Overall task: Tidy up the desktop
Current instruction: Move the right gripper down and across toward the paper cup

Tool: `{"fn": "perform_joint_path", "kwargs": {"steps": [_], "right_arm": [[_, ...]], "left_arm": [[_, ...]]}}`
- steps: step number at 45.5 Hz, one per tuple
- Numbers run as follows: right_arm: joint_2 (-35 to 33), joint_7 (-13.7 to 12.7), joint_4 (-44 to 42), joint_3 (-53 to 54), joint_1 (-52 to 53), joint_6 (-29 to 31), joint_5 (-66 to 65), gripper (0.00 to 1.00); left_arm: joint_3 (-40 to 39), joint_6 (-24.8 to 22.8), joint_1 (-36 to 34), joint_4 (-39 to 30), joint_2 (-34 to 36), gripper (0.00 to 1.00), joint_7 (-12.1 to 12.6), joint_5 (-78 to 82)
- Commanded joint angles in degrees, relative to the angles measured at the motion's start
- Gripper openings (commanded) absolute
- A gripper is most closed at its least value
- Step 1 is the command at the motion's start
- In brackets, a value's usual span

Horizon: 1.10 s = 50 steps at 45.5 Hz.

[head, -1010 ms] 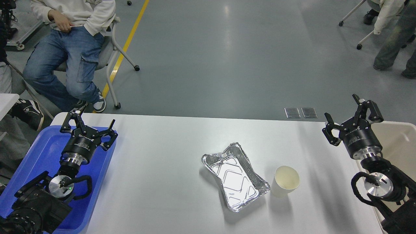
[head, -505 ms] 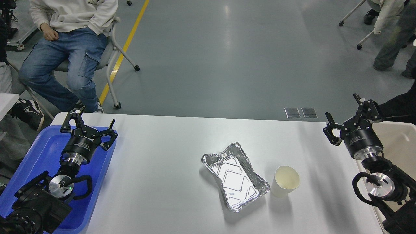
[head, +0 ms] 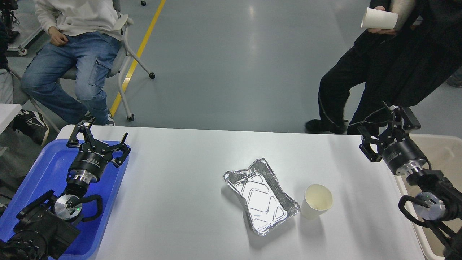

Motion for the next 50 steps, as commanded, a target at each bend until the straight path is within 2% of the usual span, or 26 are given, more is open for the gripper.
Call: {"fn": "perform_joint_path", "kwargs": {"steps": [1,14,22,27,37,45,50], "right_arm": [[-6.16,0.26,7.17,-2.13,-0.12,-1.01,-11.64,1.00],[-7.22,1.05,9.54,-2.48,-0.91,-3.56,-29.40,1.00],[-7.57,0.96,11.30,-5.65,-0.12,-5.66,-33.80,1.00],[-7.75,0.88,11.48,-6.44,1.20,-9.53,-36.43,1.00],[-13.01,0.35,13.41,-13.29,2.43,-9.80,-42.24,1.00],[-18.29,-4.48,18.42,-20.41,4.01,-10.50,-44.78,1.00],[-21.36,-9.23,22.20,-21.73,4.10,-10.50,-50.13,1.00]], "left_arm": [[0.00,0.00,0.01,0.01,0.00,1.00,0.01,0.00],[0.00,0.00,0.01,0.01,0.00,1.00,0.01,0.00],[0.00,0.00,0.01,0.01,0.00,1.00,0.01,0.00],[0.00,0.00,0.01,0.01,0.00,1.00,0.01,0.00],[0.00,0.00,0.01,0.01,0.00,1.00,0.01,0.00],[0.00,0.00,0.01,0.01,0.00,1.00,0.01,0.00],[0.00,0.00,0.01,0.01,0.00,1.00,0.01,0.00]]}}
